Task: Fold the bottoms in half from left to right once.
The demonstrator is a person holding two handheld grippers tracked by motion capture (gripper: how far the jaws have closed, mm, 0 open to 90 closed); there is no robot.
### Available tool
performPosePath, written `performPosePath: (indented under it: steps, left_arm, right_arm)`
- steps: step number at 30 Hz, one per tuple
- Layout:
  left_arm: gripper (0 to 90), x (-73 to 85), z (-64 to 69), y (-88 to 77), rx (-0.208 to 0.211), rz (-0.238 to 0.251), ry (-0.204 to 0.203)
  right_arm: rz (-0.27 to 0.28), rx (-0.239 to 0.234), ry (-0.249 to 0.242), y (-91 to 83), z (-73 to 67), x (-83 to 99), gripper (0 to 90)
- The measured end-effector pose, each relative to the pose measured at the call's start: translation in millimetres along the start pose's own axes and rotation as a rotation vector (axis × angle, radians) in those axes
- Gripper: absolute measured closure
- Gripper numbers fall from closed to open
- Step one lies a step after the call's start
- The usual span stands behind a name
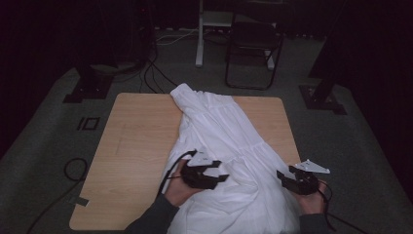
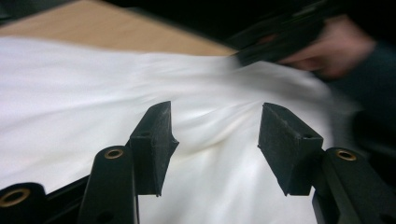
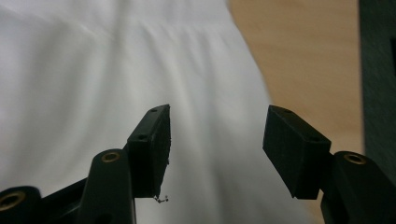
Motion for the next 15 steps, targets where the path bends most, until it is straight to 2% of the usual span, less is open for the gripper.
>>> performPosePath:
  steps: [1, 2, 3, 4, 8, 12, 15]
  left_arm:
    - [45.1, 10.9, -9.7, -9.1, -0.044, -0.011, -0.026]
    - [45.1, 20.5, -17.7, -15.9, -0.086, -0.025, -0.043]
    - [45.1, 33.0, -26.5, -23.4, -0.123, -0.042, -0.08]
    - [45.0, 40.6, -31.3, -27.6, -0.146, -0.049, -0.099]
    - [42.5, 83.1, -52.8, -42.8, -0.269, -0.132, -0.166]
    - [37.4, 123.8, -67.5, -47.6, -0.316, -0.195, -0.257]
    - [35.1, 145.0, -73.2, -46.4, -0.326, -0.228, -0.303]
  right_arm:
    - [0.011, -0.015, -0.003, -3.2, -7.5, -3.5, 40.6]
    - [0.028, -0.047, -0.017, -7.0, -21.3, -8.2, 40.5]
    - [0.036, -0.072, -0.031, -9.0, -33.6, -10.9, 40.4]
    - [0.043, -0.098, -0.056, -9.8, -48.8, -13.0, 40.0]
    - [0.017, -0.15, -0.132, -1.6, -87.2, -12.2, 34.7]
    - [-0.017, -0.187, -0.142, 13.7, -106.7, -7.5, 28.6]
    - [-0.057, -0.175, -0.156, 24.3, -111.4, -1.6, 24.9]
Point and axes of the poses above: each handheld gripper's, and its own axes: y roughly forward along the jaws, x roughly out of its underside, z roughly to its right, the point moved 4 cm from there along y, roughly forward along the jaws, and after that the axes turned 9 degrees about y, right-handed, at the moved point
